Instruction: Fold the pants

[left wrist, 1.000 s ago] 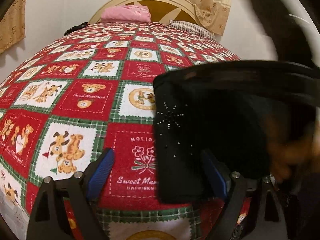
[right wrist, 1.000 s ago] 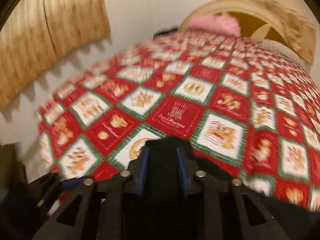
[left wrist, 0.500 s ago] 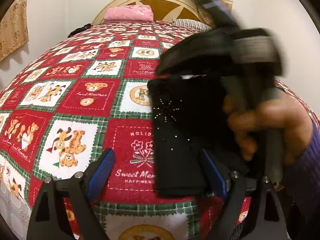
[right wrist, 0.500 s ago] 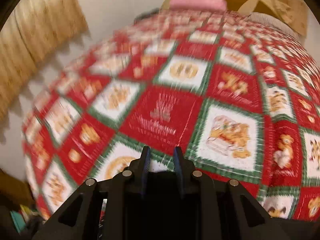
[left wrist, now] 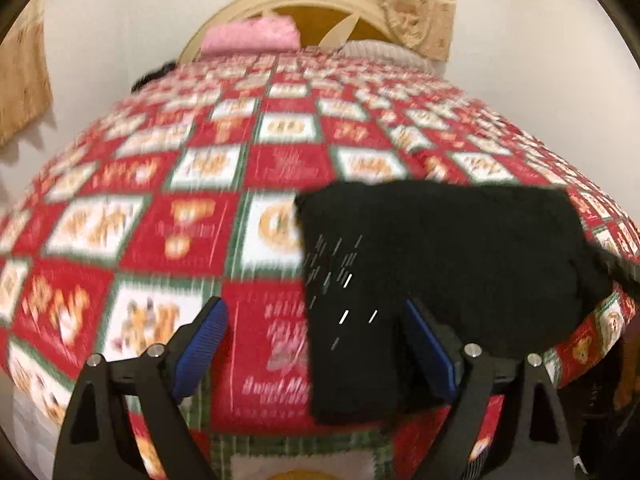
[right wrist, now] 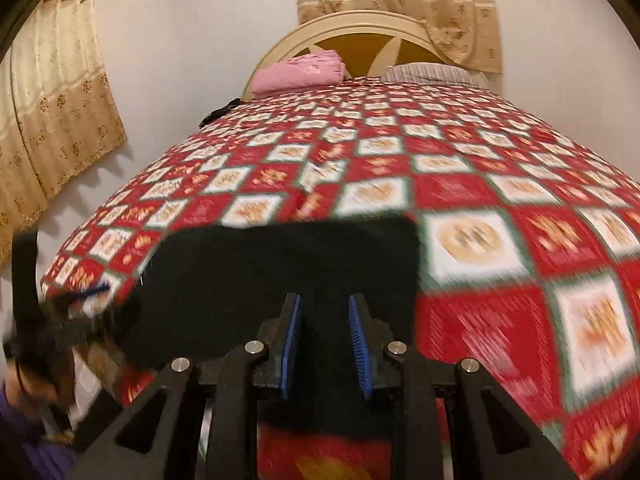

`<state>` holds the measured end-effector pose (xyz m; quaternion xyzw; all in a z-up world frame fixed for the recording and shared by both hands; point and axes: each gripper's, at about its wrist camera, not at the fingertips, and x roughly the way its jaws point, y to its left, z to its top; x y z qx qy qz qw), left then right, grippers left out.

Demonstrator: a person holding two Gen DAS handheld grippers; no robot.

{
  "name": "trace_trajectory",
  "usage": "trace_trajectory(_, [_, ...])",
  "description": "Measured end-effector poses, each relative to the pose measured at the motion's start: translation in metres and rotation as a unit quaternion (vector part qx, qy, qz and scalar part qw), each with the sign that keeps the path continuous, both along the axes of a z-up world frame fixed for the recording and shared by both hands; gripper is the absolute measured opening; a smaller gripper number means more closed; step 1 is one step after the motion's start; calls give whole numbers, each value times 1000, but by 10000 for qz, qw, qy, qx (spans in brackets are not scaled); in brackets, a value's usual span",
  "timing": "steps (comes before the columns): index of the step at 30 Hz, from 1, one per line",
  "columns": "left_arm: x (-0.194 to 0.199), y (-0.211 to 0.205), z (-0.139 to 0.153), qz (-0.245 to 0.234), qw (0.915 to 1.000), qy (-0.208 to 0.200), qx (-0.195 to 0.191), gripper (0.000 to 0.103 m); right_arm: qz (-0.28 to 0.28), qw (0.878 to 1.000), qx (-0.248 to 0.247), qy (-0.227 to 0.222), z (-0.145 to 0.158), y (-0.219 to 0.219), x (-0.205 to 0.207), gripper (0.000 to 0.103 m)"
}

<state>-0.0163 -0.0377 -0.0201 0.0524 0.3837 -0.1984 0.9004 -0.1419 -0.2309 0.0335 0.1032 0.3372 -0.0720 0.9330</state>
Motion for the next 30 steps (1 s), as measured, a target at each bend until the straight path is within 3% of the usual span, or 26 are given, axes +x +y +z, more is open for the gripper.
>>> trace_trajectory(3, [6, -18, 13, -171, 9997, -176, -18, 91, -6, 9997, -239, 73, -8, 2, -17, 26])
trace_trajectory(7, [19, -41, 10, -287, 9996, -10, 33, 91, -226, 9991, -339, -112, -15, 9, -21, 27])
trace_trajectory(12, [24, -52, -6, -279, 9992, 248, 109, 91, -271, 9992, -29, -280, -22, 3, -31, 27])
trace_trajectory(16, [25, -49, -12, -140, 9992, 364, 58, 99, -184, 9995, -33, -243, -24, 5, -41, 27])
trace_trajectory(21, [26, -45, -13, -157, 9987, 474, 26, 99, -180, 9997, -62, -176, -22, 7, -44, 27])
trace_trajectory(25, [26, -37, -9, -141, 9988, 469, 30, 99, -180, 9978, 417, -473, -3, 0, -57, 28])
trace_trajectory(26, [25, -34, -8, -128, 9988, 481, -19, 99, -278, 9967, 479, -589, 2, -3, -60, 36])
trace_trajectory(29, [27, -23, -4, -84, 9984, 488, -283, 99, -678, 9918, 475, -979, 12, -13, -68, 81])
trace_trajectory(30, [28, -18, -3, -62, 9979, 510, -395, 99, -789, 9898, 509, -1074, 12, -17, -69, 83])
